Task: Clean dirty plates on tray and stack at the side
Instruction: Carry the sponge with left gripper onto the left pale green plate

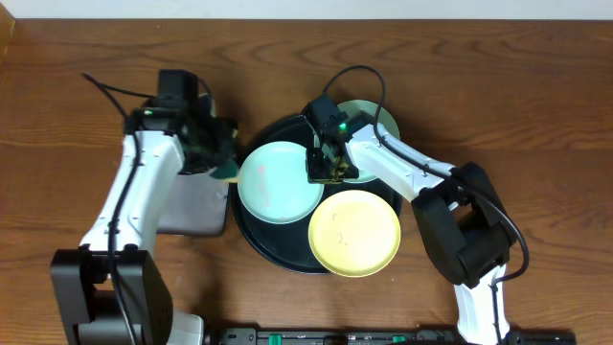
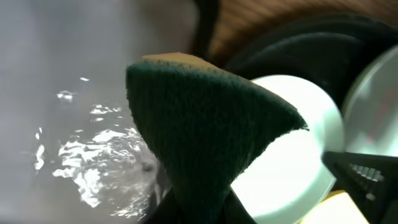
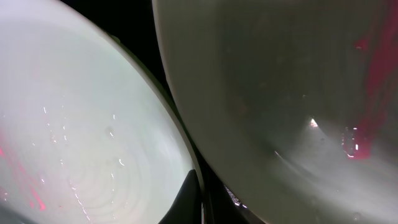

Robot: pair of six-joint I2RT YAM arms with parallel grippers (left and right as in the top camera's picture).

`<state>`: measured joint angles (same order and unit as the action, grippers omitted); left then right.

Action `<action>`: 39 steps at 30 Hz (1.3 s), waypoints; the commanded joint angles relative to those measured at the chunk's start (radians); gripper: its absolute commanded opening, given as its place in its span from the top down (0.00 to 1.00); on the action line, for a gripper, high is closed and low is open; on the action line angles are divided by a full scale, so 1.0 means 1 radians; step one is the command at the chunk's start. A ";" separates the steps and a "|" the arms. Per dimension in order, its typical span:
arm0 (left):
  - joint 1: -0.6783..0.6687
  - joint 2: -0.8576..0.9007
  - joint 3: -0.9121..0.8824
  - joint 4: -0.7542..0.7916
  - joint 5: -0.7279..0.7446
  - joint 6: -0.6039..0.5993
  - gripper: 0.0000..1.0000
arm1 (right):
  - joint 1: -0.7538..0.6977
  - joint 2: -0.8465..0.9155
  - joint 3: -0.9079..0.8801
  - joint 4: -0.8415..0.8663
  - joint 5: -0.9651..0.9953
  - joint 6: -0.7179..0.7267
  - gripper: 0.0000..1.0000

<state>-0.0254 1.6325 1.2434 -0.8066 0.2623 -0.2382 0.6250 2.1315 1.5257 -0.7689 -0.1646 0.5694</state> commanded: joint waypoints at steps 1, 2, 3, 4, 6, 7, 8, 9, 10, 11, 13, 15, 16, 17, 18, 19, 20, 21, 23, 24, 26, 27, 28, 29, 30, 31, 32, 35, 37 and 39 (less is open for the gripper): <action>-0.059 0.014 -0.052 0.050 0.038 -0.078 0.93 | -0.012 0.008 0.013 0.002 0.002 -0.009 0.99; -0.075 0.014 -0.069 0.069 0.035 -0.102 0.93 | -0.012 0.008 0.013 0.002 0.002 -0.009 0.99; -0.091 0.014 -0.087 0.089 0.029 -0.129 0.93 | -0.012 0.008 0.013 0.002 0.002 -0.010 0.99; -0.105 0.014 -0.102 0.105 0.020 -0.153 0.93 | -0.012 0.008 0.013 0.002 0.002 -0.009 0.99; -0.140 0.014 -0.134 0.135 -0.028 -0.203 0.93 | -0.012 0.008 0.013 0.002 0.002 -0.009 0.99; -0.159 0.014 -0.148 0.145 -0.065 -0.221 0.92 | -0.012 0.008 0.013 0.002 0.002 -0.009 0.99; -0.174 0.014 -0.158 0.152 -0.101 -0.239 0.93 | -0.012 0.008 0.013 0.002 0.002 -0.009 0.99; -0.192 0.014 -0.170 0.160 -0.139 -0.254 0.92 | -0.012 0.008 0.013 0.002 0.002 -0.009 0.99; -0.208 0.016 -0.180 0.170 -0.165 -0.262 0.93 | -0.012 0.008 0.013 0.002 0.002 -0.009 0.99; -0.223 0.021 -0.187 0.180 -0.179 -0.265 0.93 | -0.012 0.008 0.013 0.002 0.002 -0.009 0.99; -0.243 0.040 -0.191 0.193 -0.187 -0.265 0.93 | -0.012 0.008 0.013 0.002 0.002 -0.009 0.99; -0.257 0.077 -0.191 0.210 -0.189 -0.265 0.93 | -0.012 0.008 0.013 0.002 0.002 -0.009 0.99; -0.258 0.098 -0.191 0.220 -0.189 -0.265 0.93 | -0.012 0.008 0.013 0.002 0.002 -0.009 0.99; -0.257 0.119 -0.190 0.229 -0.189 -0.265 0.92 | -0.012 0.008 0.013 0.002 0.002 -0.009 0.99; -0.256 0.142 -0.190 0.242 -0.188 -0.265 0.93 | -0.012 0.008 0.013 0.002 0.002 -0.009 0.99; -0.252 0.162 -0.185 0.245 -0.179 -0.266 0.93 | -0.012 0.008 0.013 0.000 0.002 -0.009 0.99; -0.246 0.178 -0.177 0.243 -0.167 -0.265 0.93 | -0.012 0.008 0.013 -0.001 0.002 -0.009 0.99; -0.239 0.187 -0.167 0.236 -0.159 -0.265 0.93 | -0.012 0.008 0.013 -0.002 0.002 -0.009 0.99; -0.227 0.191 -0.162 0.232 -0.146 -0.265 0.93 | -0.011 0.008 0.013 -0.002 0.002 -0.009 0.99; -0.223 0.191 -0.162 0.229 -0.142 -0.265 0.92 | -0.012 0.008 0.013 -0.002 0.002 -0.009 0.99; -0.222 0.192 -0.162 0.214 -0.113 -0.258 0.93 | -0.011 0.008 0.013 -0.001 0.002 -0.009 0.99; -0.222 0.195 -0.162 0.208 -0.087 -0.241 0.93 | -0.011 0.008 0.013 0.000 0.002 -0.009 0.99; -0.223 0.200 -0.162 0.201 -0.045 -0.217 0.92 | -0.010 0.008 0.013 0.000 0.002 -0.009 0.99; -0.223 0.207 -0.162 0.196 0.005 -0.196 0.93 | -0.010 0.008 0.013 0.001 0.002 -0.009 0.99; -0.223 0.215 -0.162 0.195 0.057 -0.168 0.93 | -0.009 0.008 0.013 0.002 0.002 -0.009 0.99; -0.223 0.223 -0.162 0.200 0.105 -0.135 0.92 | -0.009 0.008 0.013 0.001 0.002 -0.009 0.99; -0.222 0.229 -0.162 0.208 0.136 -0.112 0.92 | -0.009 0.008 0.013 0.001 0.002 -0.009 0.99; -0.220 0.232 -0.162 0.237 0.140 -0.110 0.93 | -0.009 0.008 0.013 0.000 0.002 -0.009 0.99; -0.216 0.232 -0.162 0.280 0.137 -0.111 0.93 | -0.009 0.008 0.013 -0.002 0.002 -0.009 0.99; -0.204 0.232 -0.162 0.333 0.106 -0.134 0.93 | -0.009 0.008 0.013 -0.001 0.002 -0.009 0.99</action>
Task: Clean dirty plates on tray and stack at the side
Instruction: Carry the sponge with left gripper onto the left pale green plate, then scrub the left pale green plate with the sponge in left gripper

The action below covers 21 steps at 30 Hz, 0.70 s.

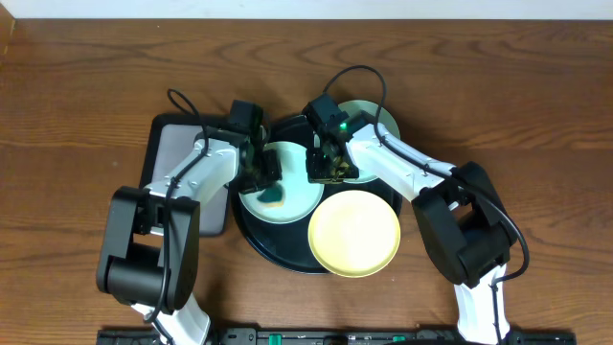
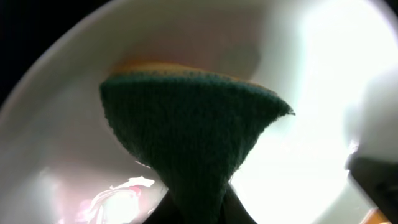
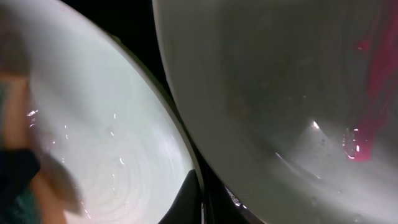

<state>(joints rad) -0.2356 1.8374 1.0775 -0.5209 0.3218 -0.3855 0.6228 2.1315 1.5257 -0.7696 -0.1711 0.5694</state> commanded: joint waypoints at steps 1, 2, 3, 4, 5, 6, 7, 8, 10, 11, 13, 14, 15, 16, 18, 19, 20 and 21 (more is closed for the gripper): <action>0.012 0.027 0.004 0.070 0.014 -0.003 0.93 | -0.007 0.008 0.013 0.000 0.009 -0.009 0.99; 0.019 0.027 0.004 0.090 -0.028 -0.021 0.92 | -0.007 0.008 0.013 0.000 0.009 -0.009 0.99; 0.026 0.027 0.004 0.104 -0.074 -0.037 0.92 | -0.007 0.008 0.013 -0.001 0.009 -0.009 0.99; 0.031 0.027 0.004 0.111 -0.111 -0.053 0.93 | -0.007 0.008 0.013 -0.001 0.009 -0.009 0.99; 0.037 0.027 0.004 0.112 -0.127 -0.061 0.93 | -0.007 0.008 0.013 -0.001 0.009 -0.009 0.99; 0.044 0.027 0.005 0.111 -0.128 -0.062 0.93 | -0.007 0.008 0.013 -0.001 0.009 -0.009 0.99; 0.048 0.027 0.005 0.100 -0.128 -0.061 0.92 | -0.007 0.008 0.013 -0.002 0.009 -0.009 0.99; 0.050 0.027 0.005 0.081 -0.129 -0.060 0.93 | -0.007 0.008 0.013 -0.002 0.009 -0.010 0.99; 0.050 0.027 0.005 0.032 -0.129 -0.053 0.93 | -0.007 0.008 0.013 -0.002 0.009 -0.010 0.99; 0.050 0.027 0.005 0.007 -0.128 -0.045 0.92 | -0.007 0.008 0.013 -0.002 0.009 -0.009 0.99; 0.050 0.027 0.005 -0.058 -0.112 -0.010 0.92 | -0.007 0.008 0.013 -0.002 0.009 -0.010 0.99; 0.049 0.027 0.005 -0.093 -0.093 0.018 0.92 | -0.007 0.008 0.013 -0.002 0.009 -0.009 0.99; 0.049 0.027 0.005 -0.118 -0.073 0.039 0.93 | -0.007 0.008 0.013 -0.001 0.009 -0.009 0.99; 0.048 0.027 0.005 -0.146 -0.047 0.064 0.93 | -0.007 0.009 0.013 -0.001 0.010 -0.009 0.99; 0.045 0.027 0.005 -0.181 0.027 0.114 0.93 | -0.007 0.009 0.013 0.000 0.010 -0.009 0.99; 0.042 0.027 0.005 -0.183 0.058 0.128 0.93 | -0.007 0.009 0.013 0.000 0.009 -0.009 0.99; 0.039 0.027 0.005 -0.180 0.075 0.129 0.93 | -0.007 0.009 0.013 0.002 0.009 -0.009 0.99; 0.035 0.027 0.005 -0.171 0.089 0.129 0.93 | -0.007 0.009 0.013 0.003 0.009 -0.009 0.99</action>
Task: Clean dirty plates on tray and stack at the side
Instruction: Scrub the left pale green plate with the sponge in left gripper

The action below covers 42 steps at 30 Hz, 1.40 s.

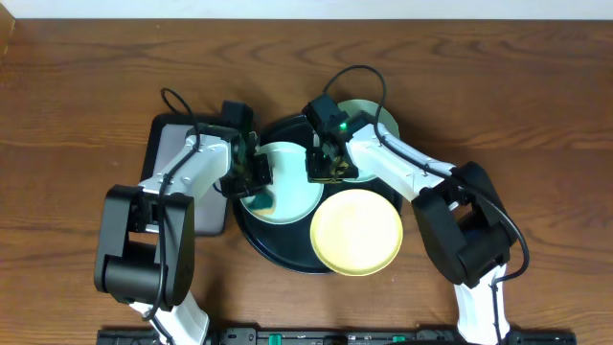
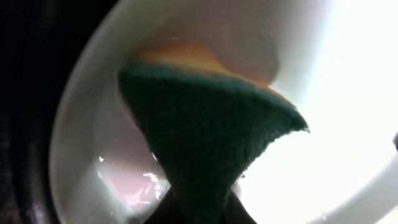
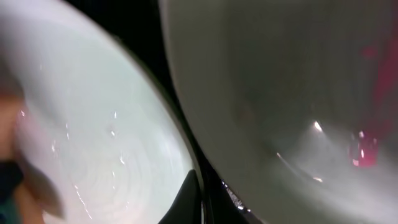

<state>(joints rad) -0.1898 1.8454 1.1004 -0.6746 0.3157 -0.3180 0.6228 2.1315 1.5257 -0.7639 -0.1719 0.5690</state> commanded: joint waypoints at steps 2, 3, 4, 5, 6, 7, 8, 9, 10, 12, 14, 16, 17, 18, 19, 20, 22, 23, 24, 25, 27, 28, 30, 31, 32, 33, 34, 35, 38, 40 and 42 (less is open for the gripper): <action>-0.023 0.019 -0.018 0.038 0.122 0.059 0.93 | -0.007 0.009 0.013 -0.004 0.010 -0.009 0.99; -0.026 0.019 -0.018 0.064 0.134 0.058 0.93 | -0.007 0.009 0.013 -0.006 0.010 -0.009 0.99; -0.030 0.019 -0.018 0.091 0.149 0.058 0.93 | -0.007 0.009 0.013 -0.006 0.010 -0.009 0.99; -0.032 0.019 -0.018 0.114 0.151 0.049 0.93 | -0.007 0.009 0.013 -0.007 0.010 -0.009 0.99; -0.032 0.019 -0.018 0.133 0.150 0.042 0.93 | -0.007 0.009 0.013 -0.007 0.010 -0.009 0.99; -0.032 0.019 -0.018 0.156 0.145 0.034 0.93 | -0.007 0.009 0.013 -0.007 0.010 -0.009 0.99; -0.032 0.019 -0.018 0.179 0.138 0.031 0.93 | -0.007 0.009 0.013 -0.007 0.010 -0.009 0.99; -0.030 0.019 -0.018 0.196 0.125 0.027 0.92 | -0.007 0.009 0.013 -0.007 0.010 -0.009 0.99; -0.029 0.019 -0.018 0.212 0.096 0.015 0.92 | -0.007 0.009 0.013 -0.007 0.010 -0.009 0.99; -0.029 0.019 -0.015 0.216 -0.009 -0.045 0.93 | -0.007 0.009 0.013 -0.007 0.010 -0.009 0.99; -0.029 0.019 -0.015 0.206 -0.055 -0.090 0.93 | -0.007 0.009 0.013 -0.008 0.010 -0.009 0.99; -0.029 0.017 -0.015 0.192 -0.080 -0.119 0.92 | -0.007 0.009 0.013 -0.010 0.010 -0.009 0.99; -0.029 0.016 -0.015 0.183 -0.088 -0.129 0.93 | -0.007 0.009 0.013 -0.010 0.010 -0.009 0.99; -0.029 0.011 -0.015 0.169 -0.093 -0.134 0.93 | -0.007 0.009 0.013 -0.010 0.010 -0.009 0.99; -0.029 0.006 -0.014 0.155 -0.093 -0.133 0.93 | -0.007 0.009 0.013 -0.010 0.010 -0.009 0.99; -0.029 0.000 -0.013 0.136 -0.093 -0.133 0.93 | -0.007 0.009 0.013 -0.010 0.010 -0.009 0.99; -0.029 -0.012 -0.013 0.095 -0.093 -0.132 0.92 | -0.007 0.009 0.013 -0.009 0.011 -0.009 0.99; -0.029 -0.018 -0.013 0.071 -0.093 -0.133 0.93 | -0.007 0.009 0.013 -0.009 0.010 -0.009 0.99; -0.029 -0.022 -0.013 0.047 -0.093 -0.133 0.93 | -0.007 0.009 0.013 -0.008 0.010 -0.009 0.99; -0.029 -0.023 -0.013 0.026 -0.093 -0.133 0.93 | -0.007 0.009 0.013 -0.007 0.010 -0.009 0.99; -0.029 -0.024 -0.013 0.000 -0.093 -0.141 0.93 | -0.007 0.009 0.013 -0.007 0.010 -0.009 0.99; -0.030 -0.024 -0.014 -0.004 -0.093 -0.141 0.93 | -0.007 0.009 0.013 -0.007 0.010 -0.009 0.99; -0.029 -0.024 -0.014 0.008 -0.112 -0.140 0.92 | -0.007 0.009 0.013 -0.006 0.010 -0.009 0.99; -0.029 -0.024 -0.014 0.024 -0.135 -0.140 0.92 | -0.007 0.009 0.013 -0.006 0.010 -0.009 0.99; -0.029 -0.023 -0.014 0.046 -0.164 -0.140 0.93 | -0.007 0.009 0.013 -0.006 0.010 -0.009 0.99; -0.030 -0.022 -0.014 0.074 -0.192 -0.140 0.93 | -0.007 0.009 0.013 -0.006 0.010 -0.009 0.99; -0.029 -0.022 -0.014 0.100 -0.208 -0.138 0.93 | -0.007 0.009 0.013 -0.006 0.010 -0.009 0.99; -0.029 -0.021 -0.014 0.132 -0.214 -0.120 0.92 | -0.007 0.009 0.013 -0.006 0.010 -0.009 0.99; -0.029 -0.021 -0.014 0.212 -0.216 -0.082 0.92 | -0.007 0.009 0.013 -0.007 0.010 -0.009 0.99; -0.030 -0.022 -0.014 0.225 -0.211 -0.083 0.92 | -0.007 0.009 0.013 -0.007 0.010 -0.009 0.99; -0.030 -0.022 -0.014 0.211 -0.176 -0.083 0.92 | -0.007 0.009 0.013 -0.007 0.011 -0.009 0.98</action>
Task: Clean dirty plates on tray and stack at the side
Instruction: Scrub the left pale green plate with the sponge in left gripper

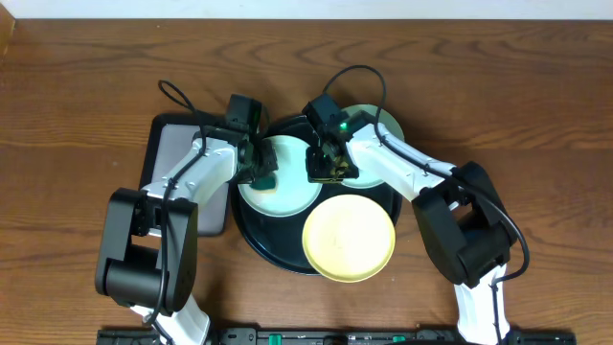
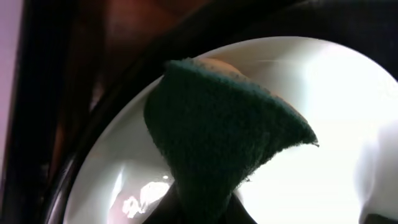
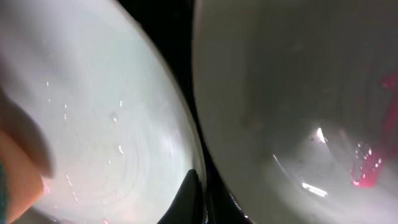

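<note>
A pale mint plate (image 1: 287,182) lies on the left of the round black tray (image 1: 259,240). My left gripper (image 1: 259,172) is shut on a green-and-yellow sponge (image 2: 230,137), which is pressed on the mint plate (image 2: 323,118) near its upper left rim. My right gripper (image 1: 325,170) is shut on the mint plate's right rim, one finger (image 3: 189,194) showing on top of the mint plate (image 3: 93,106). A green plate (image 3: 298,93) with pink smears lies at the tray's back right. A yellow plate (image 1: 349,240) lies at the front.
A grey mat (image 1: 177,182) lies on the wooden table (image 1: 77,96) just left of the tray. The green plate (image 1: 375,123) is partly under my right arm. The yellow plate overhangs the tray's front edge.
My left gripper moved the sponge from the mint plate's lower left to its upper left rim. The yellow plate sits slightly further left and forward. My right gripper stays on the rim.
First my left gripper held the sponge over the grey mat, left of the tray. Then the sponge was on the mint plate's middle, then at its lower left, and now at its upper left. My right gripper held the plate's rim at every moment.
</note>
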Robot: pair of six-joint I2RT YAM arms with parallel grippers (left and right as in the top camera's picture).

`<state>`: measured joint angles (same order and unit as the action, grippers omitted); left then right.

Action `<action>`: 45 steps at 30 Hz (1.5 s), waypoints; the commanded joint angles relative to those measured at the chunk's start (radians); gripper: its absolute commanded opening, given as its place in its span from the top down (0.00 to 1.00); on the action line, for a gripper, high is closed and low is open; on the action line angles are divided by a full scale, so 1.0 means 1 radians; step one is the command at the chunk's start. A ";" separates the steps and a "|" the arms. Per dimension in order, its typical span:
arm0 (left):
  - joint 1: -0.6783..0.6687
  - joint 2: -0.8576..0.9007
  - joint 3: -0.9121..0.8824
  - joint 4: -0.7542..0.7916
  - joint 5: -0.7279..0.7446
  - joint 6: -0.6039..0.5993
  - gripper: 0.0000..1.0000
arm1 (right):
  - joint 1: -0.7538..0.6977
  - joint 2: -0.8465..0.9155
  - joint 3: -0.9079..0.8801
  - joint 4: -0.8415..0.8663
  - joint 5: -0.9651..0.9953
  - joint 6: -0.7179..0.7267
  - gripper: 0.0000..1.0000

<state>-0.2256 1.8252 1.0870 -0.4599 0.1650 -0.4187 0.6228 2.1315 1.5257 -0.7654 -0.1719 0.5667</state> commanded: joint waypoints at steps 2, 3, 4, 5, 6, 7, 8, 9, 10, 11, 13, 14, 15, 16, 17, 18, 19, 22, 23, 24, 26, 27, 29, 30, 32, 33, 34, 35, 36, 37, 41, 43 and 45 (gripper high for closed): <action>0.006 -0.002 -0.001 -0.035 0.038 0.018 0.93 | -0.007 0.009 0.013 -0.005 0.011 -0.007 0.99; 0.005 -0.002 -0.001 -0.056 0.079 0.018 0.92 | -0.007 0.009 0.013 -0.005 0.011 -0.007 0.99; 0.005 -0.002 -0.001 -0.074 0.114 0.018 0.92 | -0.007 0.009 0.013 -0.005 0.011 -0.007 0.99; 0.004 -0.002 -0.001 -0.094 0.158 0.018 0.92 | -0.007 0.009 0.013 -0.005 0.011 -0.007 0.99; 0.003 -0.002 -0.001 -0.111 0.198 0.018 0.92 | -0.007 0.009 0.013 -0.004 0.011 -0.006 0.98; 0.002 -0.002 -0.001 -0.124 0.238 0.018 0.92 | -0.007 0.009 0.013 -0.004 0.011 -0.006 0.98; 0.001 -0.002 -0.001 -0.132 0.270 0.018 0.92 | -0.007 0.009 0.013 -0.004 0.011 -0.006 0.99; -0.002 -0.002 -0.001 -0.135 0.290 0.019 0.93 | -0.007 0.009 0.013 -0.004 0.011 -0.006 0.99; -0.004 -0.002 -0.001 -0.134 0.300 0.023 0.92 | -0.007 0.009 0.013 -0.004 0.011 -0.007 0.98; -0.006 -0.002 -0.001 -0.130 0.294 0.025 0.92 | -0.007 0.009 0.013 -0.004 0.011 -0.007 0.99; -0.007 -0.002 -0.001 -0.106 0.263 0.025 0.92 | -0.007 0.009 0.013 -0.005 0.011 -0.007 0.99; -0.007 -0.002 -0.001 -0.092 0.236 0.025 0.92 | -0.007 0.009 0.013 -0.005 0.011 -0.007 0.99; -0.007 -0.002 -0.001 -0.077 0.206 0.025 0.92 | -0.007 0.009 0.013 -0.005 0.010 -0.006 0.99; -0.007 -0.002 -0.001 -0.058 0.159 0.025 0.92 | -0.007 0.009 0.013 -0.005 0.011 -0.007 0.99; -0.007 -0.002 -0.001 -0.044 0.103 0.024 0.92 | -0.007 0.009 0.013 -0.005 0.011 -0.006 0.99; -0.007 -0.002 -0.001 -0.029 0.037 0.024 0.92 | -0.007 0.009 0.013 -0.005 0.010 -0.007 0.99; -0.007 -0.002 -0.001 -0.020 -0.004 0.024 0.92 | -0.007 0.009 0.013 -0.005 0.010 -0.007 0.99; -0.005 -0.002 -0.001 -0.017 -0.085 0.025 0.92 | -0.007 0.009 0.013 -0.006 0.010 -0.007 0.99; -0.005 -0.002 -0.001 -0.023 -0.087 0.024 0.92 | -0.007 0.009 0.013 -0.006 0.011 -0.007 0.99; -0.005 -0.002 -0.001 -0.037 -0.085 0.024 0.92 | -0.007 0.009 0.013 -0.006 0.010 -0.007 0.99; -0.005 -0.002 -0.001 -0.081 -0.055 0.024 0.92 | -0.007 0.009 0.013 -0.006 0.011 -0.007 0.99; -0.005 -0.002 -0.001 -0.107 -0.024 0.024 0.92 | -0.007 0.009 0.013 -0.006 0.011 -0.006 0.99; -0.005 -0.002 -0.001 -0.156 0.050 0.024 0.92 | -0.007 0.009 0.013 -0.005 0.011 -0.007 0.99; -0.006 -0.002 -0.001 -0.177 0.094 0.025 0.92 | -0.007 0.009 0.013 -0.005 0.011 -0.006 0.99; -0.008 -0.002 -0.001 -0.196 0.156 0.025 0.92 | -0.007 0.009 0.013 -0.005 0.011 -0.006 0.99; -0.008 -0.002 -0.001 -0.196 0.171 0.025 0.92 | -0.007 0.009 0.013 -0.005 0.011 -0.006 0.99; -0.008 -0.002 -0.001 -0.190 0.175 0.025 0.92 | -0.007 0.009 0.013 -0.005 0.010 -0.006 0.99; -0.008 -0.002 -0.001 -0.178 0.171 0.026 0.92 | -0.007 0.009 0.013 -0.005 0.010 -0.007 0.99; -0.008 -0.002 -0.001 -0.157 0.153 0.025 0.92 | -0.007 0.009 0.013 -0.005 0.010 -0.006 0.99; -0.008 -0.002 -0.001 -0.131 0.127 0.025 0.92 | -0.007 0.009 0.013 -0.005 0.010 -0.007 0.99; -0.008 -0.002 -0.001 -0.044 -0.056 0.025 0.92 | -0.007 0.009 0.013 -0.008 0.010 -0.007 0.99; -0.008 -0.002 -0.001 -0.019 -0.136 0.025 0.92 | -0.007 0.009 0.013 -0.008 0.011 -0.007 0.99; -0.008 -0.002 -0.001 -0.012 -0.192 0.025 0.92 | -0.007 0.009 0.013 -0.008 0.011 -0.007 0.99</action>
<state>-0.2394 1.8252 1.0863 -0.4896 0.1490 -0.4099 0.6228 2.1315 1.5257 -0.7677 -0.1719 0.5667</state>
